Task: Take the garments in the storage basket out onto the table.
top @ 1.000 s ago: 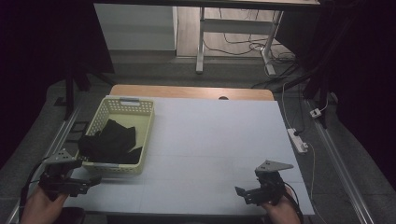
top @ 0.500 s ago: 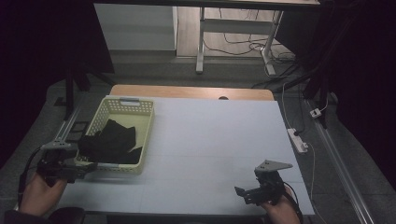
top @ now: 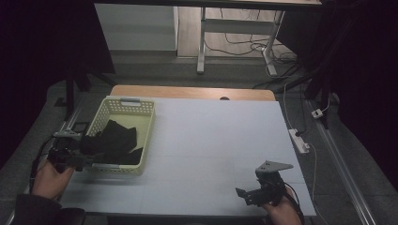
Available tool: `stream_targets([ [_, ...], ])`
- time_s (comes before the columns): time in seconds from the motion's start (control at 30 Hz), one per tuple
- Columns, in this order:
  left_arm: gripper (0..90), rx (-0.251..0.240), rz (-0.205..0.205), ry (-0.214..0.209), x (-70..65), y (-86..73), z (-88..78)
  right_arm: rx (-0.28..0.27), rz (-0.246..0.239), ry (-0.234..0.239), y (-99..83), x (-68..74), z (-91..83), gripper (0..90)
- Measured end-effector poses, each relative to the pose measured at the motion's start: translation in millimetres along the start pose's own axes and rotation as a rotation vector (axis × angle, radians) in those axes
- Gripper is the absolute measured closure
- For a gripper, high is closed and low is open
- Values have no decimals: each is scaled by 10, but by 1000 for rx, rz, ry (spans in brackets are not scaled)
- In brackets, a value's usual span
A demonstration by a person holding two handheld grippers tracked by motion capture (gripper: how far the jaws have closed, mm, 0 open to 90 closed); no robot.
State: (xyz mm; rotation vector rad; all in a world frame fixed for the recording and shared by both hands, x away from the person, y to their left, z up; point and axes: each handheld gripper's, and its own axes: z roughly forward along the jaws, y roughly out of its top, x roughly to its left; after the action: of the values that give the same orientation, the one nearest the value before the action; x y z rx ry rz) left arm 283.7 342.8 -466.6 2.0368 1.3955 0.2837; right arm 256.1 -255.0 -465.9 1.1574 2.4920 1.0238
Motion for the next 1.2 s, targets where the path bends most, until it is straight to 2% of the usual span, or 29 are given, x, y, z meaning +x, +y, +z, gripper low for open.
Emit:
stream_targets([
  [0.23,15,78,16,-22,-4,171,242,1,0,1,1,0,1,4],
  [0.33,15,94,8,-31,5,212,303,1,0,1,1,0,1,5],
  [0.37,14,118,2,-38,18,249,366,1,0,1,1,0,1,4],
  [0.5,2,157,0,-47,23,294,464,0,1,2,0,-2,1,4],
  [0.53,2,177,1,-45,21,308,497,0,0,2,0,-2,1,4],
  [0.57,3,226,13,-11,-2,337,543,1,0,1,0,-1,1,5],
  [0.6,4,226,13,-11,-2,337,543,1,0,1,0,-1,1,4],
  [0.7,6,289,20,21,-13,370,605,2,-1,1,1,0,3,4],
  [0.73,14,289,20,21,-13,370,605,1,0,2,2,2,4,4],
  [0.83,69,327,37,59,-37,382,639,4,-2,1,5,4,5,4],
  [0.93,160,332,23,43,-27,390,633,5,-2,1,6,3,7,4],
  [0.97,220,344,20,63,-14,391,642,5,-2,2,6,3,8,4],
  [1.07,291,365,23,68,-21,401,658,5,-1,3,6,3,8,4],
  [1.1,320,386,11,67,-23,412,679,5,-1,2,6,2,8,4],
  [1.2,459,399,-1,62,-15,425,678,5,-1,2,6,2,8,5],
])
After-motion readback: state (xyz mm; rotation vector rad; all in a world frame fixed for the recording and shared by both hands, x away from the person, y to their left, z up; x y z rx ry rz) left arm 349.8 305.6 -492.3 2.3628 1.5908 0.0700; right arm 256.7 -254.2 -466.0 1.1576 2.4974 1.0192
